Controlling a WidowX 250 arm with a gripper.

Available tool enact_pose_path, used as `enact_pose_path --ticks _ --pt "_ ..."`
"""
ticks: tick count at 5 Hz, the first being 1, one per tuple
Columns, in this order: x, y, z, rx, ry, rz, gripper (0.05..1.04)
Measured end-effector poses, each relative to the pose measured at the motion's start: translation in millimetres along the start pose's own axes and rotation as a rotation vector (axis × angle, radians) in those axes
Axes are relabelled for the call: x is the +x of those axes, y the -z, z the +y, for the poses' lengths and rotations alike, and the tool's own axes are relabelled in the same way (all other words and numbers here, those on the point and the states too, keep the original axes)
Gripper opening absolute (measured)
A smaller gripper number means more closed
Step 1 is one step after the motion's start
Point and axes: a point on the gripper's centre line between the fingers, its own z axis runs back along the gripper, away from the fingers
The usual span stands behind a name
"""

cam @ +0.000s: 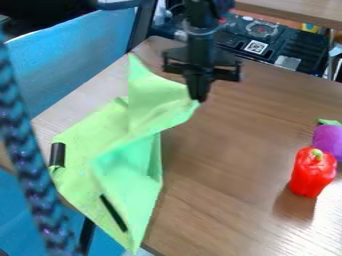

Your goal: Unfold the cloth from left to the right

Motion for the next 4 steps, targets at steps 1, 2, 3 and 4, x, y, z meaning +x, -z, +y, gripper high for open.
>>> enact_pose_path --ticks 1,2,3,4 --pt "10.8 7.5 -22.0 -0.003 -0.033 -0.003 0.05" --pt "15.2 17.4 -30.6 -0.008 -0.094 0.002 0.049" --pt "14.0 27.3 -32.2 -0.011 -0.166 0.011 0.049" --pt "19.1 27.8 -32.1 -0.01 -0.273 -0.026 0.049"
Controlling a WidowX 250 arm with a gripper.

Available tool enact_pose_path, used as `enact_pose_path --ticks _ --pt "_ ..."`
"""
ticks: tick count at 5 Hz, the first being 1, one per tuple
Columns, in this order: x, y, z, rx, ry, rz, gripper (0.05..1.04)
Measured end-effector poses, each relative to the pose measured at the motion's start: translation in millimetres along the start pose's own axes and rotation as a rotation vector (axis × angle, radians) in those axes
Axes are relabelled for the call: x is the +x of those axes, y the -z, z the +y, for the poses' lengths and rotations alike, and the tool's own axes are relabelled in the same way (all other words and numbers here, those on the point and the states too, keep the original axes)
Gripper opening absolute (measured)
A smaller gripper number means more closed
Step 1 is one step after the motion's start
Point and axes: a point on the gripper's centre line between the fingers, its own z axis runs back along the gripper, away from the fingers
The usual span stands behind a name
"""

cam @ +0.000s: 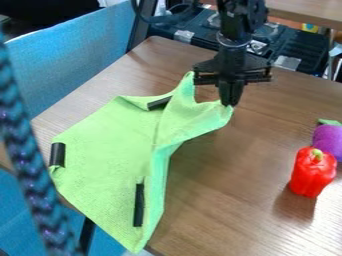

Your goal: Unfold the cloth from left to the right

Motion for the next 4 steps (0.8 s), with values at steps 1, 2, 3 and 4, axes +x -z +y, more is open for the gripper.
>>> enact_pose_path --ticks 1,2,3,4 --pt "-2.6 6.3 0.3 0.004 -0.095 0.007 0.049" --pt "-7.8 11.7 -2.8 0.012 -0.181 0.021 0.049" --pt "-2.5 12.0 -7.7 0.001 -0.24 0.013 0.049" --pt "1.2 17.3 -12.5 -0.002 -0.268 0.017 0.049"
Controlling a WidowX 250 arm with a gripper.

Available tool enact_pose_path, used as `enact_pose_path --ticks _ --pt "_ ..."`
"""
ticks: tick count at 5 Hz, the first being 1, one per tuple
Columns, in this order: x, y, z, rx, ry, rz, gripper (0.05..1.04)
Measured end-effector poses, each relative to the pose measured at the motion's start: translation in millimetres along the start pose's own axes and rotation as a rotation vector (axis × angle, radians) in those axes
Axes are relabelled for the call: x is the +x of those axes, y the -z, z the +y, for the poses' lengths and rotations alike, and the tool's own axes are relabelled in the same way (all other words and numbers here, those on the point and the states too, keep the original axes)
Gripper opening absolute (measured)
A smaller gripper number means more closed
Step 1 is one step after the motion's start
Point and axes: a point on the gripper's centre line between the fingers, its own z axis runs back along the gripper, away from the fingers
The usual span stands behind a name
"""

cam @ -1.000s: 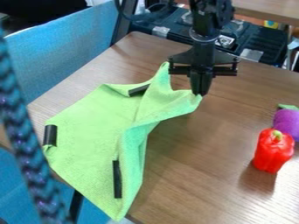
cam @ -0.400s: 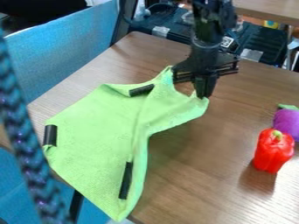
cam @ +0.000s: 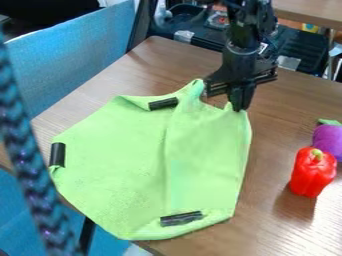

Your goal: Unfold the cloth from left to the right

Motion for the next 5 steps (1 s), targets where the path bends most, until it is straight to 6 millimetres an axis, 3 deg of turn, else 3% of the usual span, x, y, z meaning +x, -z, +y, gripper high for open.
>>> enact_pose_path --ticks 2,5 --pt "9.7 1.7 -16.7 -0.024 -0.056 -0.018 0.049" --pt "-5.6 -12.5 -57.2 -0.084 0.107 -0.104 0.071"
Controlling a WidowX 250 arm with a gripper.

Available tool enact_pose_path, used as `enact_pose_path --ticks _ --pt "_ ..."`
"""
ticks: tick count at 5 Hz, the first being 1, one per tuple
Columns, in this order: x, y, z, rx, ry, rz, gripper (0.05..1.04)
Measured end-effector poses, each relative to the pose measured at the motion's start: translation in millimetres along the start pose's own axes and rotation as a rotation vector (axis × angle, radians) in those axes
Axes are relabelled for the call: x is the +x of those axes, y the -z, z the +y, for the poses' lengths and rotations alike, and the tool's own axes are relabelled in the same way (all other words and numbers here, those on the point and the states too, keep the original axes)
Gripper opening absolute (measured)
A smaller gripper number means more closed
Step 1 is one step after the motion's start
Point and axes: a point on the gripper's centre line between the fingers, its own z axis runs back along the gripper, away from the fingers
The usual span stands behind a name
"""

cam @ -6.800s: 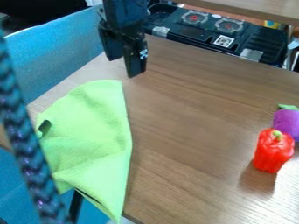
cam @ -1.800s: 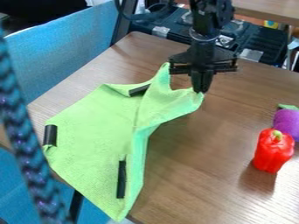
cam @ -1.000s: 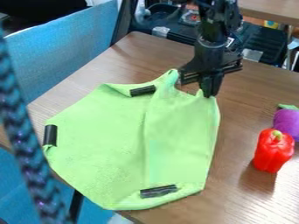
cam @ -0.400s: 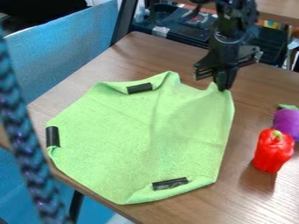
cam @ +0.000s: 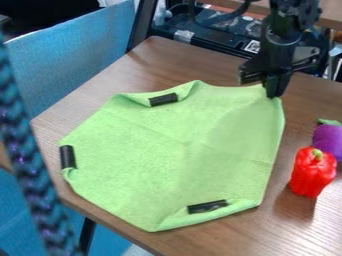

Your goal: Unfold the cloth from left to the right

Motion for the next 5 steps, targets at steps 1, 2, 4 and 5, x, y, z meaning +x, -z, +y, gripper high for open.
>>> enact_pose_path --ticks 1,2,4,5 --pt "-2.5 1.0 -2.4 -0.002 0.033 -0.006 0.198" --pt "-6.9 15.3 10.2 -0.013 0.062 -0.004 0.444" --pt "11.1 -4.8 12.8 -0.235 0.306 0.063 0.991" --pt "20.4 -36.9 33.1 -0.245 0.463 0.148 1.001"
